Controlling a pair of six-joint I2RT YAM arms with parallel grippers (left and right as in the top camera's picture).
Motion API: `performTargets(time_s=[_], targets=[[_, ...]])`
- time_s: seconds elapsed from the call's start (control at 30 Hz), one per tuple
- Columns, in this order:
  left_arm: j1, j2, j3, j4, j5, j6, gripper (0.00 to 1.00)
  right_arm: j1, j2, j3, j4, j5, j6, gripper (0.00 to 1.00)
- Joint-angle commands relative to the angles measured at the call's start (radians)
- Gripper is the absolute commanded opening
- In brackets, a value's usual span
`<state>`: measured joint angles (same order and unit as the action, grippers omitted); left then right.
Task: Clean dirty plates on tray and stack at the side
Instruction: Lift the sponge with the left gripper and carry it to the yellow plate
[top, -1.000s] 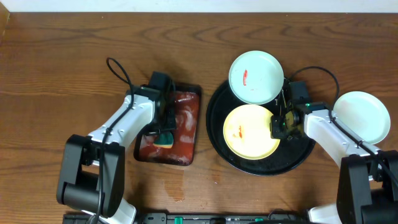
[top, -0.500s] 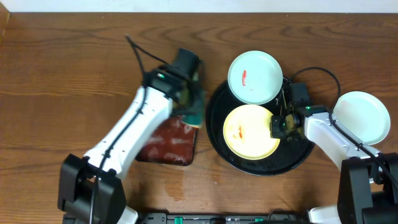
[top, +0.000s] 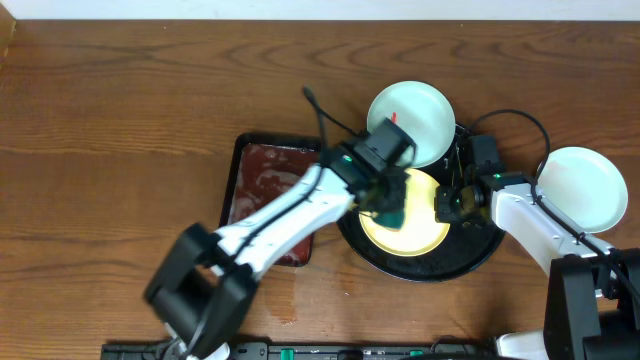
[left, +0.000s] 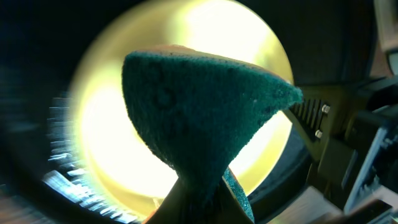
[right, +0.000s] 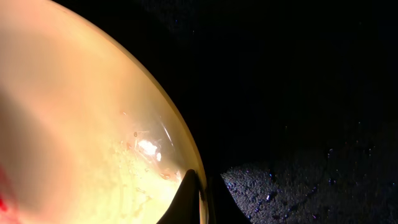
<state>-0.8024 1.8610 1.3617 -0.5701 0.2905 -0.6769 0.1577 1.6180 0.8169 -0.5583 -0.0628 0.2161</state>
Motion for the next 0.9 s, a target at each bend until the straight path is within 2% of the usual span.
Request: performTargets(time_s=[0.0,0.1,0.23,0.37,0.5,0.67,0.87], targets=[[-0.031,0.071,-0.017,0.055,0.101,-0.071,0.07,0.001,0.037,-0.035,0.005,-0.021,-0.004,0.01],[-0.043,0.148,-0.016,0.093,0.127,-0.069,0.08,0.001,0.037,-0.035,0.002,-0.021,-0.004,0.01],[-0.013,0.219,-0.016,0.056,0.051,-0.068,0.08,0.001,0.037,-0.035,-0.01,-0.022,-0.004,0.01],[0.035,0.23,-0.013,-0.026,-0.114,-0.031,0.08,0.001,0.037,-0.035,-0.018,-0.021,-0.004,0.01],[0.077,0.217,0.034,-0.182,-0.291,-0.016,0.08,0.001,0.037,-0.035,-0.018,-0.021,-0.004,0.01],[0.099,0.214,0.097,-0.307,-0.422,-0.015,0.07,0.001,0.037,-0.035,-0.018,-0.02,-0.004,0.01],[0.092,0.227,0.104,-0.252,-0.411,-0.008,0.08,0.001,0.037,-0.035,-0.019,-0.02,-0.005,0.01]])
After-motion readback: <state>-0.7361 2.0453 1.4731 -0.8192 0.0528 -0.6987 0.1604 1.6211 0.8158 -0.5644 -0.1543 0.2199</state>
